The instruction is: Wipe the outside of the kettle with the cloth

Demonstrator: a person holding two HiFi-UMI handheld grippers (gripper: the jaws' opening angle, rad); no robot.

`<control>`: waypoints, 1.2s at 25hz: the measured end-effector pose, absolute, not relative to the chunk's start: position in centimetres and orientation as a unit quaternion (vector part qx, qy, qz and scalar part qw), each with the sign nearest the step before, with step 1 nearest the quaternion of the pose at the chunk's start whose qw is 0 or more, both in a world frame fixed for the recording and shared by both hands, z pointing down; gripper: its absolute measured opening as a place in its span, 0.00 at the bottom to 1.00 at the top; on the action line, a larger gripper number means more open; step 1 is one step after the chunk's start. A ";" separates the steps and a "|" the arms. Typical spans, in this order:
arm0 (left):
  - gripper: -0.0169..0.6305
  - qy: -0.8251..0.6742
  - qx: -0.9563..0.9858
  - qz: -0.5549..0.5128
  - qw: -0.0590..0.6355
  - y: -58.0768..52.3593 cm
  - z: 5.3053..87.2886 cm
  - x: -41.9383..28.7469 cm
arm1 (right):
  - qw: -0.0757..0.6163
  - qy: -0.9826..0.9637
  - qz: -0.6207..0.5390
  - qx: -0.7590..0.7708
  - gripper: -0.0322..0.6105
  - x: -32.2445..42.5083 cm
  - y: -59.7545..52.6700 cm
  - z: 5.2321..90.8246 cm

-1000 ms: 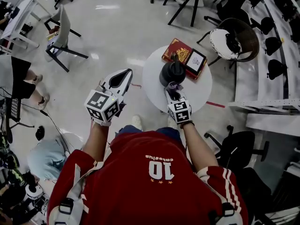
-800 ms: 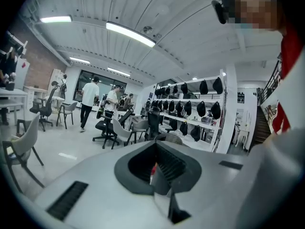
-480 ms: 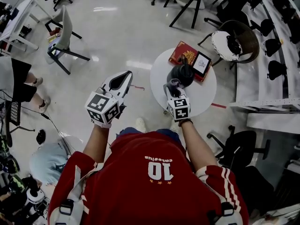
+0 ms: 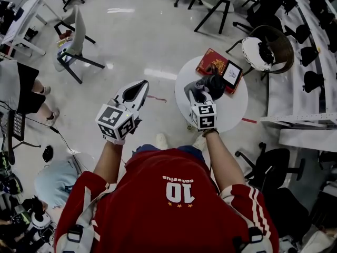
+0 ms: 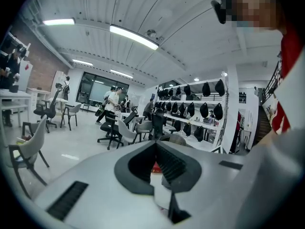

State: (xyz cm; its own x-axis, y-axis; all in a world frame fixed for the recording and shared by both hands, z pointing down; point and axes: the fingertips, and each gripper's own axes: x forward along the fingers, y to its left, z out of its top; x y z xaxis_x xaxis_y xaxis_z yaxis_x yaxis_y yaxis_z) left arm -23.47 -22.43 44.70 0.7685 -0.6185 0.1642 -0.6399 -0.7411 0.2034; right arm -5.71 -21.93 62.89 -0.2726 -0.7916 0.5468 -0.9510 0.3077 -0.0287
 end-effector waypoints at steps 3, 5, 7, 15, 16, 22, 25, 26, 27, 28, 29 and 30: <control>0.04 -0.337 0.932 0.041 0.124 -22.4 44.6 -23.9 | 0.220 -0.785 0.170 0.554 0.13 -6.5 -22.1 62.0; 0.04 -0.337 0.932 0.040 0.126 -22.3 44.6 -23.9 | 0.222 -0.791 0.162 0.547 0.13 -7.0 -21.9 61.5; 0.04 -0.336 0.933 0.039 0.126 -22.0 44.6 -23.8 | 0.224 -0.798 0.151 0.539 0.13 -7.5 -21.5 61.1; 0.04 -0.323 0.937 0.027 0.127 -21.7 44.0 -21.4 | 0.215 -0.814 0.102 0.530 0.13 -6.7 -20.4 57.2; 0.04 -0.322 0.938 0.027 0.126 -21.6 44.0 -20.8 | 0.210 -0.815 0.097 0.531 0.13 -6.3 -20.4 56.5; 0.04 -0.321 0.940 0.023 0.118 -21.5 43.2 -16.6 | 0.173 -0.828 0.072 0.529 0.13 -3.3 -20.5 52.0; 0.04 -0.321 0.940 0.020 0.116 -21.3 42.7 -14.0 | 0.163 -0.836 0.055 0.521 0.13 -1.5 -20.3 50.2; 0.04 -0.320 0.940 0.020 0.116 -21.2 42.6 -13.1 | 0.160 -0.838 0.052 0.520 0.13 -0.7 -20.3 49.6; 0.04 -0.320 0.940 0.019 0.115 -21.1 42.4 -12.1 | 0.158 -0.839 0.050 0.518 0.13 0.1 -20.4 49.2; 0.04 -0.320 0.940 0.018 0.115 -21.0 42.3 -11.2 | 0.157 -0.840 0.049 0.518 0.13 0.9 -20.4 48.9; 0.04 -0.320 0.940 0.017 0.115 -20.8 42.3 -10.2 | 0.156 -0.840 0.048 0.517 0.13 1.9 -20.5 48.8; 0.04 -0.320 0.940 0.016 0.116 -20.7 42.3 -9.1 | 0.156 -0.841 0.047 0.516 0.13 2.9 -20.4 48.7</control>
State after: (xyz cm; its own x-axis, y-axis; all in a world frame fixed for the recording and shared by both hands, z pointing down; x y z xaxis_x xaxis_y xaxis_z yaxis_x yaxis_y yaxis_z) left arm -9.13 -20.68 42.27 0.7951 -0.5974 0.1042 -0.6048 -0.7687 0.2079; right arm 2.93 -20.42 48.71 -0.4178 -0.8535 0.3114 -0.8829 0.4623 0.0826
